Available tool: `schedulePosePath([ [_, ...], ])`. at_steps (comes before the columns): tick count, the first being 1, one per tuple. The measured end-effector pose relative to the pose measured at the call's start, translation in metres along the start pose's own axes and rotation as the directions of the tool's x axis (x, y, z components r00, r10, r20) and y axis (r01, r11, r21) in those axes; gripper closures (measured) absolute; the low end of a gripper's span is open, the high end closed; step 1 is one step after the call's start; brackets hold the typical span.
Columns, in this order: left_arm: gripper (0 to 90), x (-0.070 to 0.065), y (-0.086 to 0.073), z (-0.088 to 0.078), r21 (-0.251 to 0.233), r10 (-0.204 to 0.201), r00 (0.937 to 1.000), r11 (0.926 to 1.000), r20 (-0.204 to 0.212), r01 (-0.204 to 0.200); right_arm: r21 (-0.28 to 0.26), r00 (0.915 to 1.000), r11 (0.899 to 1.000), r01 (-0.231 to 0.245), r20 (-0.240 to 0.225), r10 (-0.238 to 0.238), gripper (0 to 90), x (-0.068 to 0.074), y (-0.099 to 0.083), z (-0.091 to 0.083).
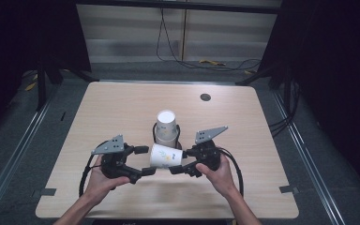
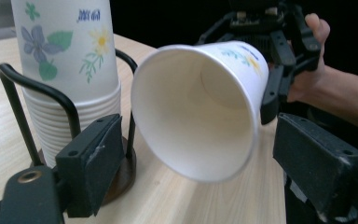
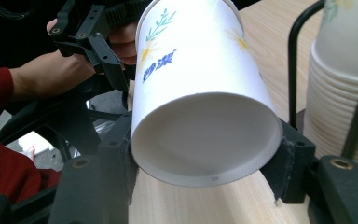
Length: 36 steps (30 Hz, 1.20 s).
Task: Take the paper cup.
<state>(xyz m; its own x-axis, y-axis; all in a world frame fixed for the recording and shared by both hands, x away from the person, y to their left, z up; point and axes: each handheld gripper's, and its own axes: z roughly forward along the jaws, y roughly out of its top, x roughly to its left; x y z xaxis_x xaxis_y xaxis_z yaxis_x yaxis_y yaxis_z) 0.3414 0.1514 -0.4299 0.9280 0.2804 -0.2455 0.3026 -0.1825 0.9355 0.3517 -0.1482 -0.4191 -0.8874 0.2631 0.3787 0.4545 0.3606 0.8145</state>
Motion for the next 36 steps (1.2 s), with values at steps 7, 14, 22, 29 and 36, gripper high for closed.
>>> schedulePosePath([
  [7, 15.8, 0.008, -0.005, 0.002, -0.009, -0.053, 0.9985, 0.9986, 0.017, 0.053, -0.032, 0.9997, 0.999, -0.009, -0.023, 0.009, 37.3, 0.001, -0.002, 0.003],
  [14, 16.1, 0.006, -0.003, 0.005, -0.009, -0.045, 0.9981, 0.9989, 0.041, 0.046, -0.029, 0.9992, 1.000, -0.002, -0.041, 0.001, 37.4, 0.002, -0.003, 0.009],
  [22, 18.8, 0.004, 0.000, 0.008, -0.017, -0.008, 0.9984, 0.9998, 0.056, 0.009, -0.025, 0.9990, 1.000, 0.007, -0.043, -0.008, 37.5, 0.003, -0.002, 0.010],
  [29, 18.6, 0.010, -0.002, 0.009, -0.021, -0.040, 0.9939, 0.9989, 0.103, 0.042, -0.032, 0.9986, 0.999, 0.004, -0.053, -0.005, 37.3, 0.003, -0.004, 0.012],
  [36, 18.5, 0.011, -0.002, 0.008, -0.017, -0.041, 0.9925, 0.9989, 0.115, 0.043, -0.030, 0.9984, 0.999, 0.015, -0.053, -0.017, 37.4, 0.004, -0.004, 0.012],
])
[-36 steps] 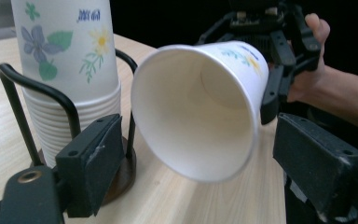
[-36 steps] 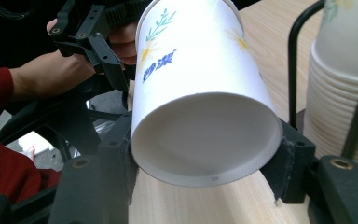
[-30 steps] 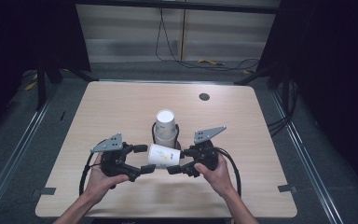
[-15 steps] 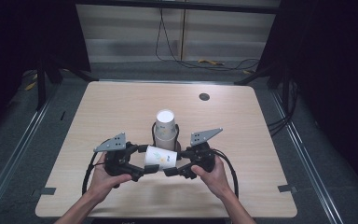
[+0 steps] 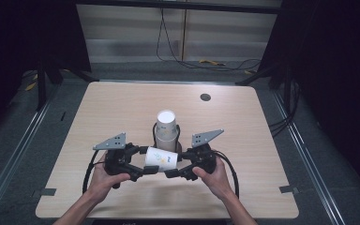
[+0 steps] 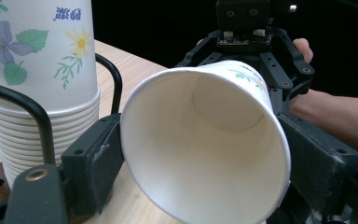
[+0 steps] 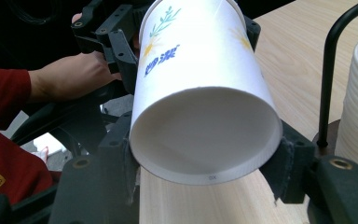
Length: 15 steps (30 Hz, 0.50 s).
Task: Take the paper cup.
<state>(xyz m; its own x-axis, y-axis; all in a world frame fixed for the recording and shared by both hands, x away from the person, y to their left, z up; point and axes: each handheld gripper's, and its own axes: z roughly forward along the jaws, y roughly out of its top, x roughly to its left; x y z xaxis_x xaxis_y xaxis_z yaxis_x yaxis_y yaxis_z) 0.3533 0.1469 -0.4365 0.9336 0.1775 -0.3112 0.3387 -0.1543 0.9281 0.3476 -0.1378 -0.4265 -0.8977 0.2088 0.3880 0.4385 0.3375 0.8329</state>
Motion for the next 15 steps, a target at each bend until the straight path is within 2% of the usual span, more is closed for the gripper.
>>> schedulePosePath([
  [7, 21.0, 0.0012, 0.0010, -0.0032, -0.003, 0.004, 1.0000, 1.0000, 0.001, -0.004, -0.006, 1.0000, 1.000, 0.004, 0.003, -0.004, 37.3, 0.0001, 0.0005, 0.0006],
  [10, 22.9, 0.0018, 0.0013, -0.0049, 0.003, 0.014, 0.9999, 0.9999, 0.007, -0.014, 0.003, 0.9999, 1.000, 0.005, 0.010, -0.005, 36.0, -0.0006, 0.0003, 0.0023],
  [13, 24.6, 0.0021, 0.0024, -0.0067, 0.000, 0.006, 0.9999, 1.0000, 0.010, -0.006, 0.019, 0.9997, 1.000, 0.006, 0.026, -0.006, 34.2, -0.0013, -0.0002, 0.0050],
  [15, 25.3, 0.0014, 0.0028, -0.0070, 0.008, 0.022, 0.9998, 0.9997, 0.001, -0.022, 0.028, 0.9995, 1.000, 0.007, 0.032, -0.007, 33.8, -0.0016, -0.0007, 0.0064],
])
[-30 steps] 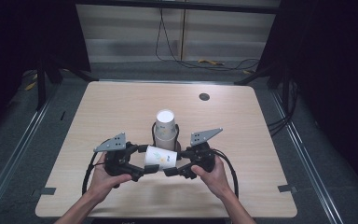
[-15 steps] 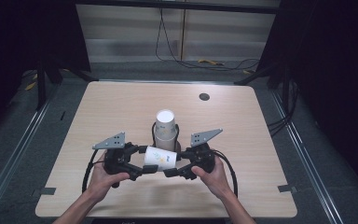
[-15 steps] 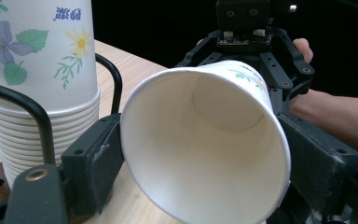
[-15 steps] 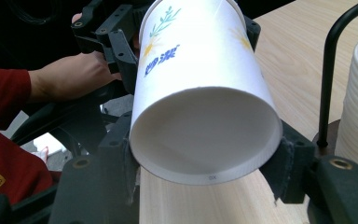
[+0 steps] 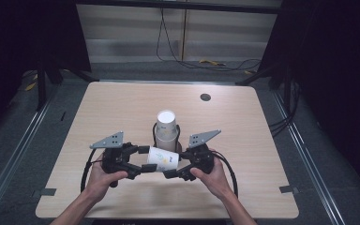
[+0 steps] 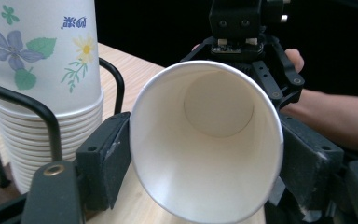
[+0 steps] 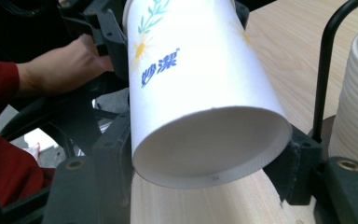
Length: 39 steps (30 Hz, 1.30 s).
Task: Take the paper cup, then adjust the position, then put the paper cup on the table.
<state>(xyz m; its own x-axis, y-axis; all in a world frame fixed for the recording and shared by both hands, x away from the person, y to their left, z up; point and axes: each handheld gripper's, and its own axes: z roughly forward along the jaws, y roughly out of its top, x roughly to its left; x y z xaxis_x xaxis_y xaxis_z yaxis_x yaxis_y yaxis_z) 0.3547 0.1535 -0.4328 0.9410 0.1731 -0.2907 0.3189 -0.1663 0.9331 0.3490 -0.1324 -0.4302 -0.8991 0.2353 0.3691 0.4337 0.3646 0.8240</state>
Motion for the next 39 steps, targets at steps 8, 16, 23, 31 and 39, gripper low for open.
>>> schedulePosePath([
  [8, 25.6, -0.003, 0.000, 0.001, 0.007, -0.009, 0.9999, 0.9999, -0.013, 0.009, 0.032, 0.9986, 0.999, 0.013, 0.050, -0.014, 27.3, 0.002, 0.000, 0.004],
  [16, 25.8, -0.003, 0.001, -0.002, 0.015, 0.001, 0.9992, 0.9999, -0.040, -0.001, 0.026, 0.9958, 1.000, 0.010, 0.090, -0.012, 18.1, 0.003, 0.000, 0.003],
  [23, 25.7, -0.001, 0.003, -0.009, 0.012, -0.006, 0.9961, 0.9999, -0.088, 0.007, 0.008, 0.9906, 1.000, 0.001, 0.137, -0.002, 15.3, 0.001, 0.000, -0.005],
  [31, 25.7, 0.003, 0.003, -0.019, 0.028, -0.010, 0.9903, 0.9995, -0.139, 0.014, -0.019, 0.9839, 1.000, -0.005, 0.179, 0.008, 14.6, 0.000, -0.002, -0.016],
  [39, 25.7, 0.010, 0.001, -0.033, 0.037, -0.036, 0.9840, 0.9984, -0.175, 0.043, -0.046, 0.9697, 0.999, -0.025, 0.242, 0.035, 14.6, -0.006, -0.006, -0.026],
])
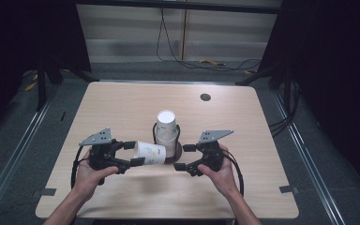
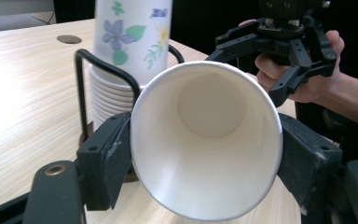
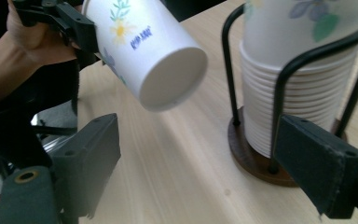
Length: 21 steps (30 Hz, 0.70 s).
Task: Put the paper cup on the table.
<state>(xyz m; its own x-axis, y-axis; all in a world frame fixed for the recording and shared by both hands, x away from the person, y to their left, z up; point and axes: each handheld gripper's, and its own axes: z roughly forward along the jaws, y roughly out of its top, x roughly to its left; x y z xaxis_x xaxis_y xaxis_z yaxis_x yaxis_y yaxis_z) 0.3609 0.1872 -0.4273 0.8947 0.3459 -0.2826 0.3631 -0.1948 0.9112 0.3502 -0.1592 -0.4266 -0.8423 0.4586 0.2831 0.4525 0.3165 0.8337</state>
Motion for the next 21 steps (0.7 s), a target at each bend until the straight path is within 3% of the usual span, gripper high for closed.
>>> schedulePosePath([
  [5, 25.7, 0.007, 0.002, -0.009, 0.017, 0.014, 0.9990, 0.9998, -0.042, -0.013, -0.026, 0.9981, 0.999, -0.036, 0.049, 0.038, 14.4, -0.001, -0.004, -0.006],
  [11, 25.7, 0.019, 0.004, -0.022, 0.003, -0.011, 0.9976, 0.9999, -0.068, 0.011, -0.038, 0.9881, 0.997, -0.062, 0.138, 0.067, 14.5, -0.004, -0.013, -0.011],
  [21, 25.5, 0.023, 0.001, -0.023, 0.035, -0.022, 0.9965, 0.9991, -0.080, 0.025, -0.058, 0.9796, 0.995, -0.086, 0.177, 0.095, 15.8, -0.003, -0.020, -0.019],
])
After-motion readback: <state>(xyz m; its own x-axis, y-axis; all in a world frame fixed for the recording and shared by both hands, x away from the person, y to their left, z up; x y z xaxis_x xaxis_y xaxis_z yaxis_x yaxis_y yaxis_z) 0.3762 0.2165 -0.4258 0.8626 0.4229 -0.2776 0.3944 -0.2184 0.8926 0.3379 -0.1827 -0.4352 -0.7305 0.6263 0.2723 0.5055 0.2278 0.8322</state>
